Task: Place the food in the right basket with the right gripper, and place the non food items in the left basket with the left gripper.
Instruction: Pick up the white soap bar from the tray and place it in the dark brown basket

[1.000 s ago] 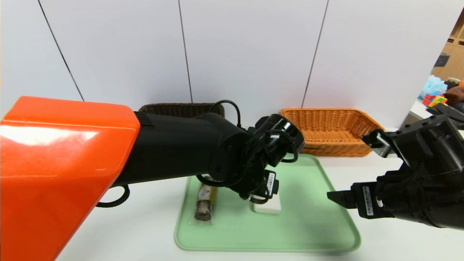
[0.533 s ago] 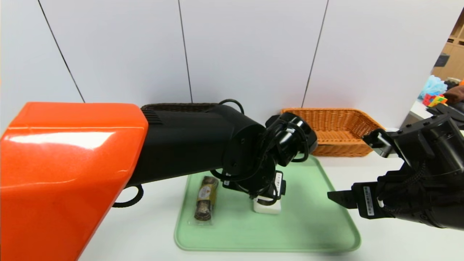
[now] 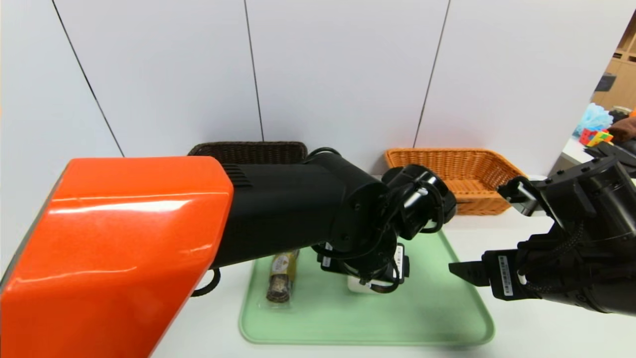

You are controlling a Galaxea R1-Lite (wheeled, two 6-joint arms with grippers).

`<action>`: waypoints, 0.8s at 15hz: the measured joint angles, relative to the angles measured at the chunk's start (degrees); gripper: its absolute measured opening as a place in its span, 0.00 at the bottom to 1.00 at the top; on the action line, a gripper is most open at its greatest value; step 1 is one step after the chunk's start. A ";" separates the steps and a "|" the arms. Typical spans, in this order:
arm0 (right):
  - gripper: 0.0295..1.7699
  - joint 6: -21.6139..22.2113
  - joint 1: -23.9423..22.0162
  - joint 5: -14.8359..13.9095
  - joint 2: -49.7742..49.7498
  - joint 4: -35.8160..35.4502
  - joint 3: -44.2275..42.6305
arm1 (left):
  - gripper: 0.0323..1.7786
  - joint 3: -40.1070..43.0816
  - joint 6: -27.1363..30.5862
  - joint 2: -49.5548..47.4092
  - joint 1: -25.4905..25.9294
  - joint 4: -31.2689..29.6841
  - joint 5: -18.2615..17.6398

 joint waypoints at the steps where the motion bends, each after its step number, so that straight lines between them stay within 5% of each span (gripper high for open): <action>1: 0.96 0.00 0.02 -0.05 0.02 -0.06 0.16 | 0.95 -0.02 -0.05 0.26 -0.02 -0.69 0.00; 12: 0.96 0.00 0.15 0.13 0.06 -1.91 1.63 | 0.95 -0.07 0.44 4.11 -0.07 -4.88 1.27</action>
